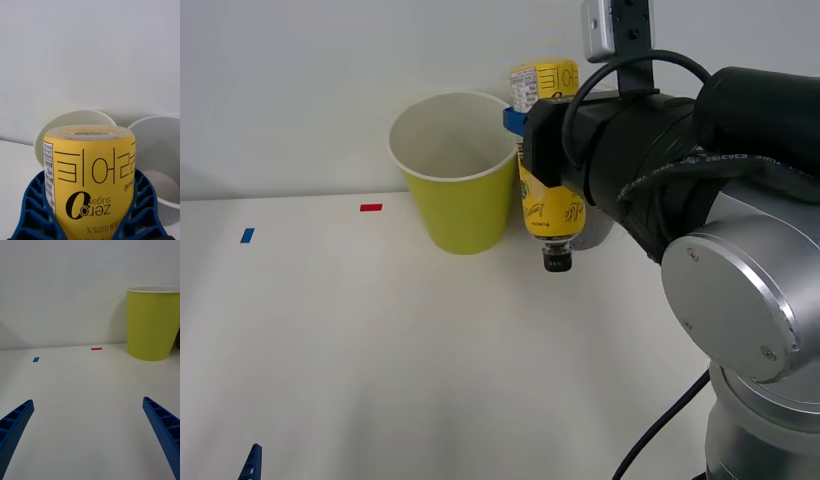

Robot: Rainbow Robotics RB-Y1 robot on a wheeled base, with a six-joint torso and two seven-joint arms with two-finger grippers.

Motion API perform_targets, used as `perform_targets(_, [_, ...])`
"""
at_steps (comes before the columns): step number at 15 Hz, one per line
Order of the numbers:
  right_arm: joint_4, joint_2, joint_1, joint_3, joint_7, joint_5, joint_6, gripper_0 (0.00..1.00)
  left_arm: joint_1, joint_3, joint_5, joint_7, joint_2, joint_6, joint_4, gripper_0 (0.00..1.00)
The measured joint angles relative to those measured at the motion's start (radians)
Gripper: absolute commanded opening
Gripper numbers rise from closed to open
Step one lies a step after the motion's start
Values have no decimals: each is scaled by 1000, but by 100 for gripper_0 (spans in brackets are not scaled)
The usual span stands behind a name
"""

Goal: Put cans in the gray bin and PET bottles in the light green bin.

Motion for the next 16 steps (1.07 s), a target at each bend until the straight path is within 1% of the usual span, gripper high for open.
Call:
perform_targets(2, [3,4,-38,29,-13,23,-2,0,0,0,0,0,0,0,0,100])
perform_targets(5, [11,18,-76,28,-21,19,-29,0,0,0,0,0,0,0,0,100])
perform_targets(12, [195,35,-175,27,-34,29,-288,0,0,0,0,0,0,0,0,100])
perform_targets(16, [348,35,-195,31,-36,26,-536,0,0,0,0,0,0,0,0,100])
